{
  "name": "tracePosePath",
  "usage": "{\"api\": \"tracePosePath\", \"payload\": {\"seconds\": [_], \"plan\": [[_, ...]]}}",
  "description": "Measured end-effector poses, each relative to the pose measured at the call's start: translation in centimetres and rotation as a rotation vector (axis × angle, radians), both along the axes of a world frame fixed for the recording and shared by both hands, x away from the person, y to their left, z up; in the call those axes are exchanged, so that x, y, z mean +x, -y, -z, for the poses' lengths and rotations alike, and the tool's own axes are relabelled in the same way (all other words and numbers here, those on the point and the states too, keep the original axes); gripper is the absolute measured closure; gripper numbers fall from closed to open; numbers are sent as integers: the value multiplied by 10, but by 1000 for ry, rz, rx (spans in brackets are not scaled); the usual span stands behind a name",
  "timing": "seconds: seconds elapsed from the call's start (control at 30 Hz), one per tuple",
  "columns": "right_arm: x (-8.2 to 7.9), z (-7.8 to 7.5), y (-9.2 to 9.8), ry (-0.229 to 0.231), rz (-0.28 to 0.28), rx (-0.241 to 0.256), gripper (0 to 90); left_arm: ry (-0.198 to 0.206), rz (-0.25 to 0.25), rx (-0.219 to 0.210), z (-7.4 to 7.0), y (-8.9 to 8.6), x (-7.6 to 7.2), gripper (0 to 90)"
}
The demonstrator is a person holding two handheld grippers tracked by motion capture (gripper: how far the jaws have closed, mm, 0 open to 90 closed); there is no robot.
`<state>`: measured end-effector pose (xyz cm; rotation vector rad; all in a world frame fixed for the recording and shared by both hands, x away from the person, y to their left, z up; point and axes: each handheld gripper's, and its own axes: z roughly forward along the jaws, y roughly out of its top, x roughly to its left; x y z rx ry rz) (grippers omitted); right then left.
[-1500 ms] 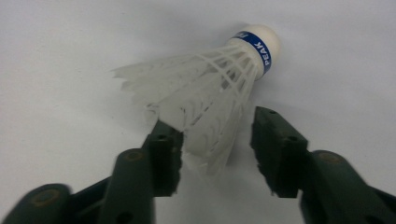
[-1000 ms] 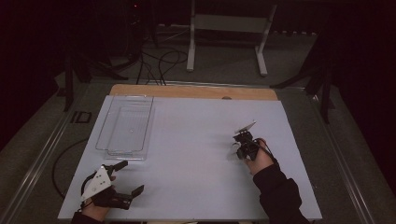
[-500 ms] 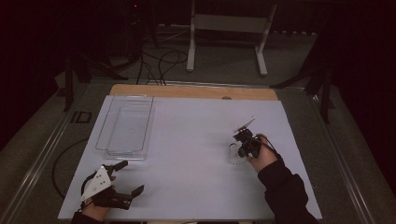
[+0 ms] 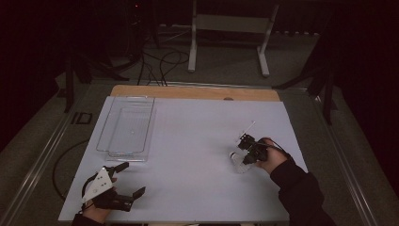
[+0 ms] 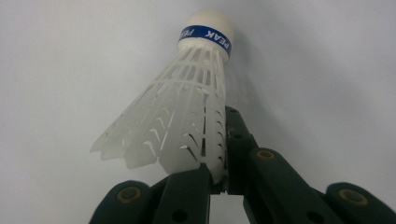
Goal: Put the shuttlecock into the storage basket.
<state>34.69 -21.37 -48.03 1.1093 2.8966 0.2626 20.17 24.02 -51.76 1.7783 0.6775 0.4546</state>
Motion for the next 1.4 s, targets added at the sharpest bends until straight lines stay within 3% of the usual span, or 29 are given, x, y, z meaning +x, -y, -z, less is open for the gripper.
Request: {"api": "tracePosePath", "payload": {"seconds": [0.03,0.07,0.1,0.13,0.27,0.3,0.33,0.4,0.6,0.73,0.93,1.0,1.07,1.13,1.27,1.4], "plan": [[-1,0,2,-5,-70,11,898,0,0,1,0,0,0,0],[-1,0,2,-5,-70,11,898,0,0,1,0,0,0,0],[-3,-1,3,5,-127,8,898,0,1,1,0,0,0,0],[-3,-1,3,5,-127,8,898,0,1,2,0,0,0,0],[-7,-3,6,16,-240,24,896,0,2,6,0,0,0,0],[-7,-3,6,16,-240,24,896,0,2,6,0,0,0,0],[-11,-3,6,40,-303,29,895,-4,0,7,0,0,0,0],[-14,-4,5,30,-355,48,896,-6,-3,8,0,0,0,0],[-18,0,2,10,-434,40,896,-7,-1,8,0,0,0,0],[-18,-1,2,16,-456,49,896,-9,2,7,0,0,0,0],[-22,-2,-2,20,-540,102,897,-12,9,11,0,1,1,0],[-24,-1,-5,-12,-548,116,897,-11,8,11,0,1,1,0],[-25,0,-9,-13,-558,120,898,-13,7,11,1,1,1,0],[-25,0,-10,2,-567,115,897,-13,7,11,1,1,1,0],[-29,-4,-15,30,-653,137,897,-13,8,11,1,1,1,0],[-31,-7,-18,44,-694,159,896,-14,12,9,1,1,1,0]]}}
